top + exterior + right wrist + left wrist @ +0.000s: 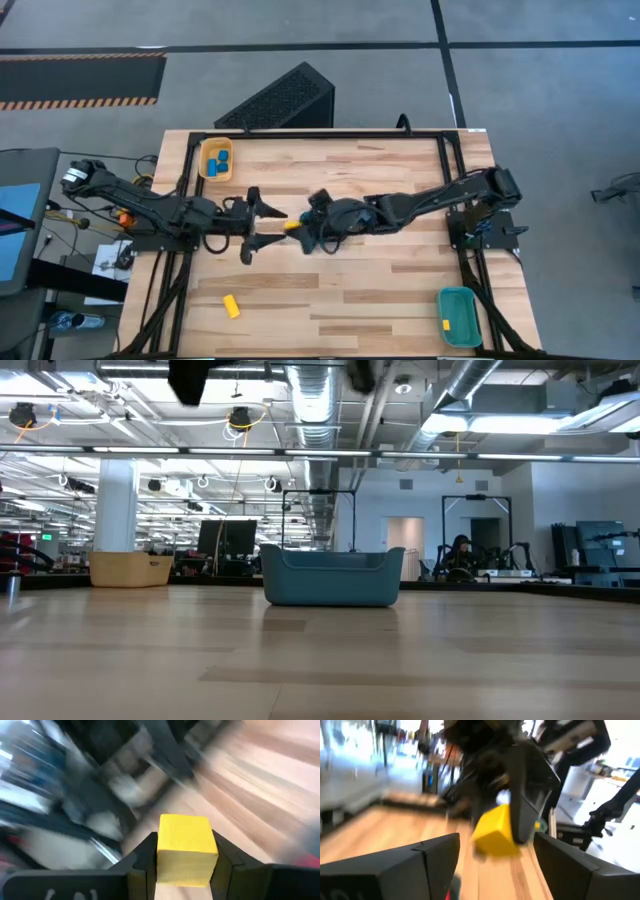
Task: Sort & place blocks by color
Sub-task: Put the top yellow block into the green bin
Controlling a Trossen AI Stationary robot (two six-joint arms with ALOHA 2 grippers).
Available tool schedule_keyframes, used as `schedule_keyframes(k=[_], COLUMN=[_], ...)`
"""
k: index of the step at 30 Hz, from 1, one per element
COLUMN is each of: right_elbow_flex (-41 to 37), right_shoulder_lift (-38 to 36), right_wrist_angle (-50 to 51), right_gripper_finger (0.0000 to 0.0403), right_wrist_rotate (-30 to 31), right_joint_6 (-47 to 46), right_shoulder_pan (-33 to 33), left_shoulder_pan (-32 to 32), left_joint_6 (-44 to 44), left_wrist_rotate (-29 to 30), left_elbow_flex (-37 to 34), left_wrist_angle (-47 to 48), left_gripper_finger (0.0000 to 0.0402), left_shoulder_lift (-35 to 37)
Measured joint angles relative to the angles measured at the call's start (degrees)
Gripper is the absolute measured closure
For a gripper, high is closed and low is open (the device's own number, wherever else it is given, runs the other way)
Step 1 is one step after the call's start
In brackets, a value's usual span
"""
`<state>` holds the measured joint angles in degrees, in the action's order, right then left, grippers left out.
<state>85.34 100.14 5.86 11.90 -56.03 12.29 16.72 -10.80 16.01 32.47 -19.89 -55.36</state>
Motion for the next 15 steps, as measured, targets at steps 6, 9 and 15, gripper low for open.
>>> schedule_keyframes(k=[6, 9, 15], right_elbow_flex=[-0.09, -0.04, -0.07], right_shoulder_lift=[-7.29, -9.43, -8.88], right_wrist_angle=[33.18, 48.01, 70.11], right_gripper_finger=[0.0275, 0.0275, 0.0275], right_wrist_rotate=[4.39, 4.66, 0.15], right_joint_6=[-4.86, -10.99, -28.25], right_shoulder_pan=[4.21, 7.78, 20.3], left_shoulder_pan=[-0.02, -0.01, -0.01], left_joint_6=[-13.53, -17.21, -25.45], left_wrist_rotate=[0.27, 2.2, 11.06], left_elbow_flex=[0.02, 0.01, 0.02], left_wrist_angle=[11.62, 16.78, 25.22], left_gripper_finger=[0.0142, 0.0142, 0.0141], left_shoulder_lift=[-0.04, -0.04, -0.04])
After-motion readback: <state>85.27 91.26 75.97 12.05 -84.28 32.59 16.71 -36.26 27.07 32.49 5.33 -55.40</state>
